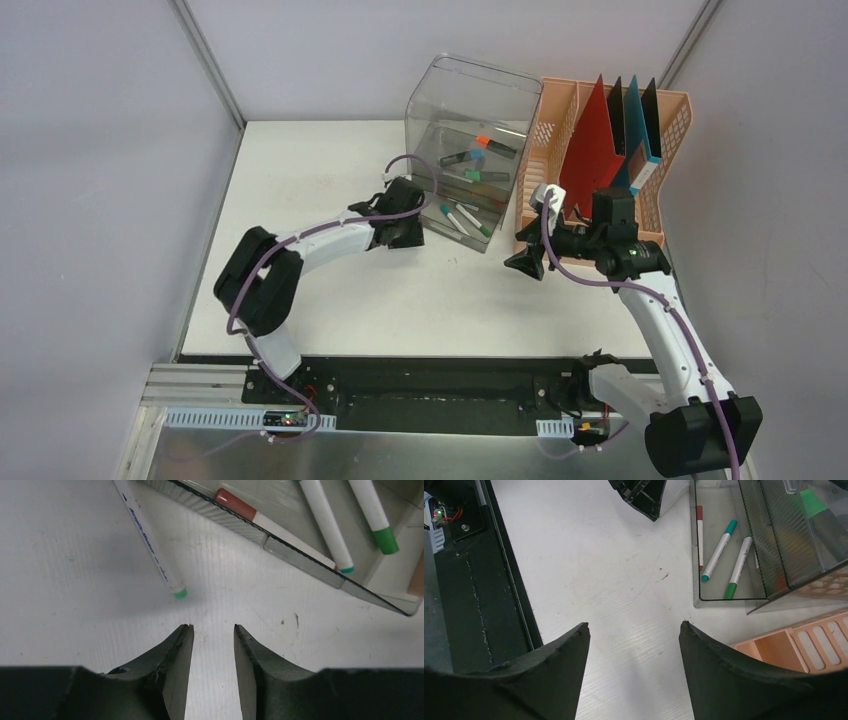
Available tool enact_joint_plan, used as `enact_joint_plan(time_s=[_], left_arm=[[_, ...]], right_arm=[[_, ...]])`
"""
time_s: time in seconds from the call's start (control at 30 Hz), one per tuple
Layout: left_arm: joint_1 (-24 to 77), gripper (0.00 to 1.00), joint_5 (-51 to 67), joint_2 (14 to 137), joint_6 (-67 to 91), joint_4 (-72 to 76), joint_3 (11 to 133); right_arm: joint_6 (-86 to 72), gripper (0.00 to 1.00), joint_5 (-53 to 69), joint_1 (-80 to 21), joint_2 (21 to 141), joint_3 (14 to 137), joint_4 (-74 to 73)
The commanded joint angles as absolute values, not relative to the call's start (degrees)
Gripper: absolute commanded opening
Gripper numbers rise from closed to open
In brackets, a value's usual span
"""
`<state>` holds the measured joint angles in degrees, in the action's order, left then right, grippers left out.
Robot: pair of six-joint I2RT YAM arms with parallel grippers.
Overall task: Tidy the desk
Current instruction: Pick up the stationery from the center of the board.
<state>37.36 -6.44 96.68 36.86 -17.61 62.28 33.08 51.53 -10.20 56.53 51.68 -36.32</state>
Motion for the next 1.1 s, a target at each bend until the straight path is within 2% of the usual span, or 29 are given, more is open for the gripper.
enact_joint_plan(time_s=[0.0,0.8,1.07], left_arm=[[36.7,0.36,-10.2,102.4,36.0,-27.2,70.4],[35.2,0.38,-17.1,111.0,34.0,-31.5,79.3],[34.7,0.34,-16.8,113.1,34.7,-31.5,79.2]], right_arm=[[34.4,0.68,53.7,-9.4,54.9,51.7,-35.9],[34.1,0.69,55.5,-9.0,54.8,51.5,-35.9],[34.1,0.69,55.7,-8.9,54.6,51.5,-35.9]])
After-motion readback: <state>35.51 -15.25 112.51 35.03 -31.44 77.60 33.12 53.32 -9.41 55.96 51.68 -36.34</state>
